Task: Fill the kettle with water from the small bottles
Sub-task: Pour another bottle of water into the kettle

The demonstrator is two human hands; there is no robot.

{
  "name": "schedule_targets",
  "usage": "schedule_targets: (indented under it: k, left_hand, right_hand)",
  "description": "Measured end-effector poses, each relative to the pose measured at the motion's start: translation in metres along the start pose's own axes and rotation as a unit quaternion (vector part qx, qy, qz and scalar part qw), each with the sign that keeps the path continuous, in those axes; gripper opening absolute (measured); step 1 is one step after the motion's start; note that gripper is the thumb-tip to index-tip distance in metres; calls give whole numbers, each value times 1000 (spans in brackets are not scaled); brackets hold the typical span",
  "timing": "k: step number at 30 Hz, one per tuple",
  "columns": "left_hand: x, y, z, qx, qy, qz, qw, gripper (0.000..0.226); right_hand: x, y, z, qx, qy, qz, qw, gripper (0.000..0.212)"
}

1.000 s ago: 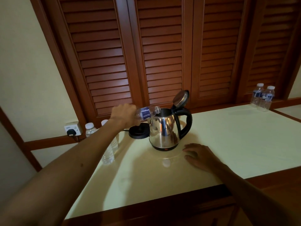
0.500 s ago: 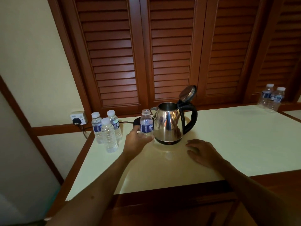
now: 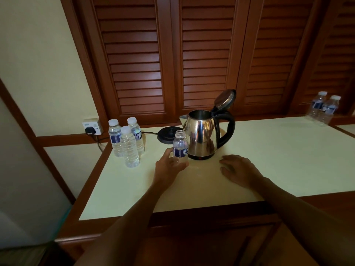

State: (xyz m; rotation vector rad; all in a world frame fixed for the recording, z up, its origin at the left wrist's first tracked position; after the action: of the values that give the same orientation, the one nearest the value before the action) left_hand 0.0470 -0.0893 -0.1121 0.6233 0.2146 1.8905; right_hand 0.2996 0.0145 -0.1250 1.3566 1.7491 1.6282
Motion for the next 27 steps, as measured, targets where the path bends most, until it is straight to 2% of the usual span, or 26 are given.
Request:
schedule_targets:
  k: [3,5,10,13,15,17,19,22,24,27]
  left_hand:
    - [1,0,-4,3,-14,15,1000,65]
    - [2,1,-6,4,-18,14,1000,68]
    - [2,2,-8,10,-28,13,999,71]
    - [1,3,-10,14,-31,14,999,71]
    - [0,4,-8,17,-41,16,999,69]
    - [-1,5,-6,21,-66,14,997,61]
    - [0,4,-6,32,-85,7,996,52]
    - [1,6,-7,30,-86,7,996,45]
    - [1,7,-9,9,-85,9,996,42]
    - [2,9,-14,-12,-78,6,997,33]
  right_hand:
    - [-5,6,-20,-81,25,-6,996,36]
    - [-9,6,-38,-65,26,-21,997,46]
    - [-3,-10,-85,-62,11,-144,988,47]
    - [4,-11,-96,-78,32,-177,981,39]
    - [8,-1,-99,-32,26,-152,987,33]
    - [15,19,-105,44,38,-84,995,21]
    - [28,43,-115,71,48,-12,996,22]
    - [47,76,-132,202,33,68,976,20]
    - [55,87,-148,210,67,68,973,24]
    - [70,87,-163,144,112,10,983,29]
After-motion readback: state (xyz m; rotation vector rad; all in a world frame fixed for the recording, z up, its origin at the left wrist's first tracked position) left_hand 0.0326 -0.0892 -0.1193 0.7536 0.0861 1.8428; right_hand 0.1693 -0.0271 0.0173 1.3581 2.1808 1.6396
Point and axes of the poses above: each hand's wrist, its own x-axis towards the middle knuckle, its own y-axis out of the back of the hand, z = x × y, the point moved 3 cm from there along x, towards the middle knuckle, and after that the axes turned 12 degrees about -y, right-handed, at the moved point
